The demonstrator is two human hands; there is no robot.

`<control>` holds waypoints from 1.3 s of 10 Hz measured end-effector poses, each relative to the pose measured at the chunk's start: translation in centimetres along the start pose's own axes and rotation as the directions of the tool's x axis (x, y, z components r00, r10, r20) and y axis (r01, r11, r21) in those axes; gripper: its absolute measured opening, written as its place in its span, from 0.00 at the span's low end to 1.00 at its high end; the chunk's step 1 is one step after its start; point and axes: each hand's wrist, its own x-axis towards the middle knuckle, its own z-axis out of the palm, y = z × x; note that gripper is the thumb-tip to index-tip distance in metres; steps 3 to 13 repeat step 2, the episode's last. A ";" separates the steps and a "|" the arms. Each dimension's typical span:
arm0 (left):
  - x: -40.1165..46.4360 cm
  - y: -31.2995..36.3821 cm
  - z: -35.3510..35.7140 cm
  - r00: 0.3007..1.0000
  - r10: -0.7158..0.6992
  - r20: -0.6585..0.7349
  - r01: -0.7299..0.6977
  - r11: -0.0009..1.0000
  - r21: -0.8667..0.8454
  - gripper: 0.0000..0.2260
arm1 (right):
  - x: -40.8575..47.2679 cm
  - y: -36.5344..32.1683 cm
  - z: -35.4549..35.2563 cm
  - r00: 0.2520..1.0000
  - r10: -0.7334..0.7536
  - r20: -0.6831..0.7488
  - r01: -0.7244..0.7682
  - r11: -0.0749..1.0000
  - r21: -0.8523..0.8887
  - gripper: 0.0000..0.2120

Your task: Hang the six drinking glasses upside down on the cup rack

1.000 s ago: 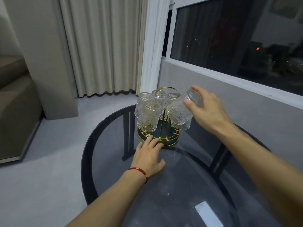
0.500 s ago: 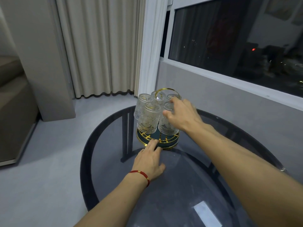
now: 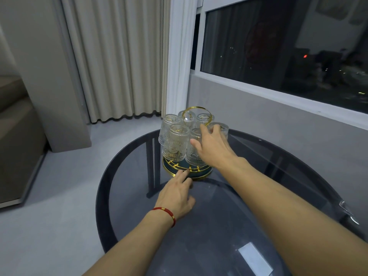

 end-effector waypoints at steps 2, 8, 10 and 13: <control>-1.0 1.2 -3.1 0.988 0.016 -0.154 -0.042 0.985 -0.168 0.11 | -5.7 2.8 -2.0 0.995 0.014 -0.094 0.007 0.975 0.223 0.25; -1.0 1.2 -3.1 0.988 0.016 -0.154 -0.042 0.985 -0.168 0.11 | -5.7 2.8 -2.0 0.995 0.014 -0.094 0.007 0.975 0.223 0.25; -1.0 1.2 -3.1 0.988 0.016 -0.154 -0.042 0.985 -0.168 0.11 | -5.7 2.8 -2.0 0.995 0.014 -0.094 0.007 0.975 0.223 0.25; -1.0 1.2 -3.1 0.988 0.016 -0.154 -0.042 0.985 -0.168 0.11 | -5.7 2.8 -2.0 0.995 0.014 -0.094 0.007 0.975 0.223 0.25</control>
